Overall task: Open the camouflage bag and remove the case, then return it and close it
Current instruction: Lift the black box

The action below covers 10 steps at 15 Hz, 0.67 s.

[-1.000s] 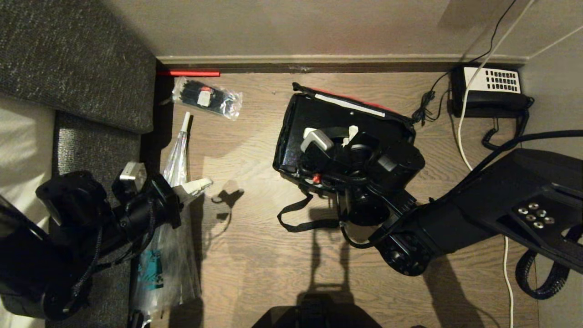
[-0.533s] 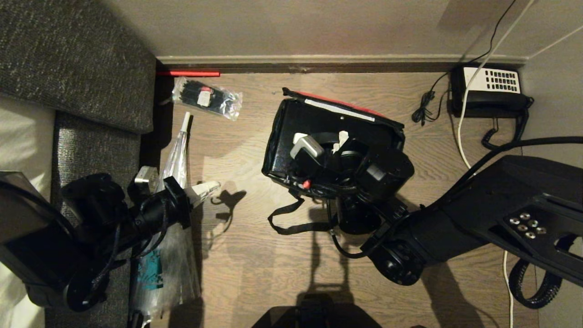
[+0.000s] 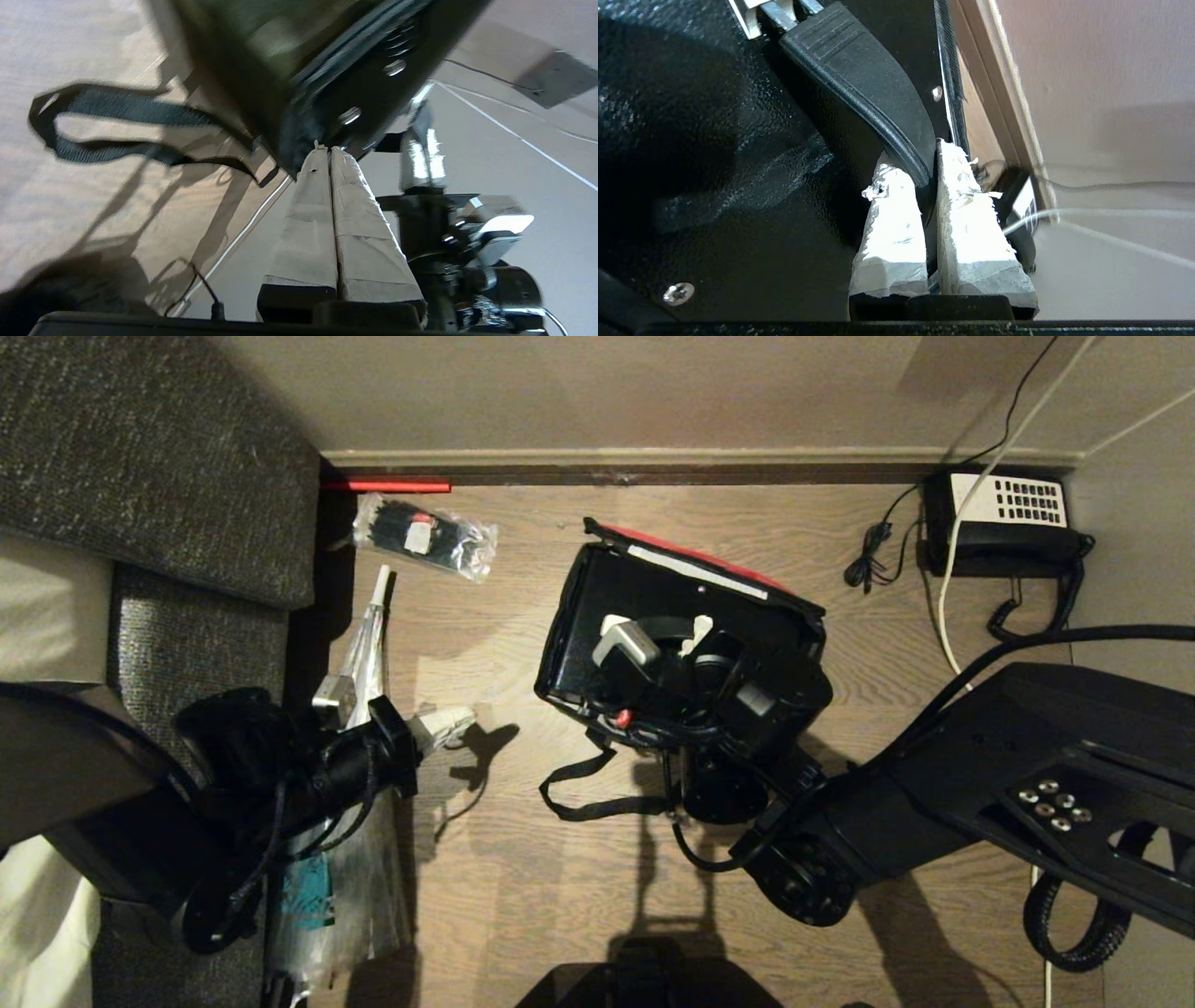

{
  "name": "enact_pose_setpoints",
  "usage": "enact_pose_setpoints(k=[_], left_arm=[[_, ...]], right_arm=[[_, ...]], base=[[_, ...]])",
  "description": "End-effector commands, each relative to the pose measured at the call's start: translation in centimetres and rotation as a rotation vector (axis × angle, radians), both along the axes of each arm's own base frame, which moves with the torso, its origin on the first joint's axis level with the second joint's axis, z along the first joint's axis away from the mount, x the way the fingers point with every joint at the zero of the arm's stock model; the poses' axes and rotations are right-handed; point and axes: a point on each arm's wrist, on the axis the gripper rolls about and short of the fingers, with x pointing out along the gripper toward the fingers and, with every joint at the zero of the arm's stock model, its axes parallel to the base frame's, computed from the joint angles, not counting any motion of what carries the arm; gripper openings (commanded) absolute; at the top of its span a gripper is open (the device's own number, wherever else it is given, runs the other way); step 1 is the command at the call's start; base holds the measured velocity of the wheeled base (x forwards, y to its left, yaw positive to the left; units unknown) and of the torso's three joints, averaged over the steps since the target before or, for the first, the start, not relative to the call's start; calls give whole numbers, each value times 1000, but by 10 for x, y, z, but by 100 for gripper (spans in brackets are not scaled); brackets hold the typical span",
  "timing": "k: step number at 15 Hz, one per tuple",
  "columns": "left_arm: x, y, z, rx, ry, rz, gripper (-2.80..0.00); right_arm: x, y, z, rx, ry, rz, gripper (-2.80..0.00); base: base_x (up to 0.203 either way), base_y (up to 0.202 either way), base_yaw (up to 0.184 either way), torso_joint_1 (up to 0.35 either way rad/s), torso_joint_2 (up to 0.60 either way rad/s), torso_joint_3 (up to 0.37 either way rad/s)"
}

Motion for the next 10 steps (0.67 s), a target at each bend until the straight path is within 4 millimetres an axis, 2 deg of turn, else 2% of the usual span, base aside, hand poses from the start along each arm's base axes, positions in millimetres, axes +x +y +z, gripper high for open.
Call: enact_pose_setpoints(k=[1,6,10], left_arm=[[0,-8,-12,1,40,-28,-280],[-1,-34,-19,11,46,-108,-280],[3,-47,-15,9,14,-141,-280]], right_arm=[[1,1,2,5,-3,-13,-280],[1,4,1,16,0,-5,-280],[3,6,3,22,-3,-7,-280]], base=[[0,0,0,0,0,0],[0,0,0,0,0,0],[0,0,0,0,0,0]])
